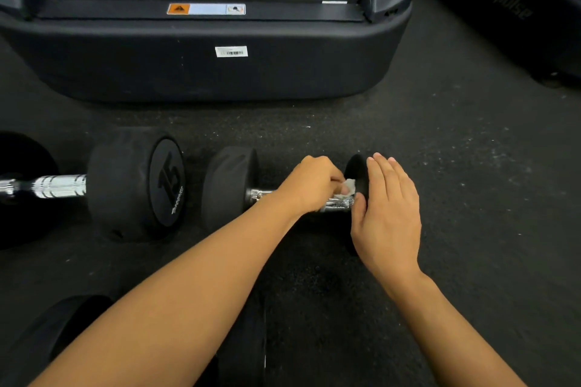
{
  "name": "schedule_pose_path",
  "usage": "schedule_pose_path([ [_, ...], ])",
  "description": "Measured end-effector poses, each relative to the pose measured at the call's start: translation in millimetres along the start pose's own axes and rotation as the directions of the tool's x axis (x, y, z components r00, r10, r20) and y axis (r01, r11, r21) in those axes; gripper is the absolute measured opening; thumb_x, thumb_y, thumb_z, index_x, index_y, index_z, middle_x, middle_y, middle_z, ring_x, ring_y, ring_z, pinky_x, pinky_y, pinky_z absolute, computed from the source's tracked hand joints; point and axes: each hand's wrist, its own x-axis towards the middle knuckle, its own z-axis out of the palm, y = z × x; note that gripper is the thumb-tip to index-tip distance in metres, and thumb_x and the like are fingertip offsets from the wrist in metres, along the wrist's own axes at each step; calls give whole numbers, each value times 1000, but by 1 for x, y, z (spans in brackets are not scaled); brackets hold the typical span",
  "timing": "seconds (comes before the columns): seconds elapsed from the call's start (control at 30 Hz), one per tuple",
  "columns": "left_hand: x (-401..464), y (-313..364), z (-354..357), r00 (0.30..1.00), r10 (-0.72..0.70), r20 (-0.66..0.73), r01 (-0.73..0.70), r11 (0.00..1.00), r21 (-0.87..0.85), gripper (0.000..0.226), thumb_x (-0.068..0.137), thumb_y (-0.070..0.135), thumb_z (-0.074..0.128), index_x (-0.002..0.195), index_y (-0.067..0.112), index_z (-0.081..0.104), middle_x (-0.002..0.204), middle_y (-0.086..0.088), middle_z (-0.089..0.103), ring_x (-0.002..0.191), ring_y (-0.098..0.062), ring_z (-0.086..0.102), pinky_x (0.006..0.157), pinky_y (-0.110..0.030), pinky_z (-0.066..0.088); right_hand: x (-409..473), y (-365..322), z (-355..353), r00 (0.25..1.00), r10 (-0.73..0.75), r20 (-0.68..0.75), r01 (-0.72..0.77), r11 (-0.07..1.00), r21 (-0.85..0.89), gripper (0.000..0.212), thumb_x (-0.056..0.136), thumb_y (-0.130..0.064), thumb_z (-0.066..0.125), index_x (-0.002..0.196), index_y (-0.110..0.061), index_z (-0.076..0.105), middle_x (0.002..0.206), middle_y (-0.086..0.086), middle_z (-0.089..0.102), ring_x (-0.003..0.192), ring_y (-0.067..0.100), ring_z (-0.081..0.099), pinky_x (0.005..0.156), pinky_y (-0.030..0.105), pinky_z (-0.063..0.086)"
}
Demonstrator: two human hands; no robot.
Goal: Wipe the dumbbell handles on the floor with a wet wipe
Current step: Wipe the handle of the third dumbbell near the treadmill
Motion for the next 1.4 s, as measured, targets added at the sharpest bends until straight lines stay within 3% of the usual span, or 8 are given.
schedule_pose_path([
  [0.07, -2, 0, 2, 1000, -6, -25, 5, 999, -50, 14, 89, 23, 60, 87, 15, 71, 85, 0, 65, 85, -13, 59, 79, -30, 47, -1, 0, -1, 1000, -2, -13, 2, 1000, 0, 50, 88, -20, 36, 131, 2, 45, 136, 17, 48, 130, 32, 39, 110, 37, 23],
  [0.23, 11, 9, -5, 992, -98, 83, 89, 990, 106, 29, 94, 21, 52, 67, 17, 61, 75, -4, 60, 77, -21, 60, 66, -32, 47, -2, 1, 0, 1000, -9, -15, 9, 1000, 8, 50, 86, -19, 39, 131, 2, 45, 136, 17, 48, 130, 32, 38, 110, 37, 23],
  [0.4, -10, 9, 6, 999, -11, -38, 18, 985, 174, 22, 93, 28, 53, 83, 16, 69, 82, -4, 64, 78, -19, 61, 74, -37, 50, -4, 1, -1, 1000, -16, -23, 16, 1000, 9, 48, 87, -16, 41, 131, 3, 45, 136, 17, 48, 130, 32, 38, 110, 38, 24],
  [0.57, -1, 12, -1, 999, -33, -23, 37, 974, 222, 17, 94, 22, 51, 91, 19, 68, 90, -5, 64, 82, -20, 61, 72, -35, 50, -2, 1, 0, 1000, -11, -9, 11, 1000, 14, 48, 87, -17, 43, 132, 2, 44, 136, 17, 47, 131, 31, 38, 110, 39, 24],
  [0.7, -25, 2, 23, 943, 259, -211, -168, 914, 369, 25, 93, 27, 46, 96, 20, 69, 87, -5, 69, 80, -25, 65, 74, -42, 53, 0, 0, -1, 1000, -3, -6, 3, 1000, 9, 49, 87, -17, 42, 132, 2, 44, 136, 17, 47, 131, 30, 37, 111, 37, 24],
  [0.83, -40, -33, 41, 721, 615, -319, -383, 738, 556, 25, 77, 9, 59, 99, 5, 71, 103, -12, 70, 95, -24, 67, 89, -37, 49, -2, 1, 0, 1000, -9, -11, 9, 1000, 20, 49, 87, -18, 40, 132, 2, 45, 136, 17, 47, 131, 31, 37, 109, 40, 27],
  [1.03, -32, -21, 32, 684, 698, -213, -506, 664, 550, 30, 79, 7, 45, 91, -2, 71, 97, -16, 71, 87, -26, 69, 77, -38, 57, 1, 0, 0, 1000, -5, -11, 5, 1000, 19, 50, 88, -20, 37, 131, 2, 45, 136, 16, 48, 131, 31, 38, 110, 39, 26],
  [1.4, -33, -41, 36, 624, 757, -194, -544, 599, 588, 28, 85, 5, 49, 105, 0, 68, 108, -14, 68, 102, -24, 65, 94, -36, 48, 0, 2, 0, 1000, -10, -10, 11, 1000, 25, 50, 87, -20, 38, 131, 3, 45, 136, 17, 48, 131, 32, 38, 110, 38, 25],
])
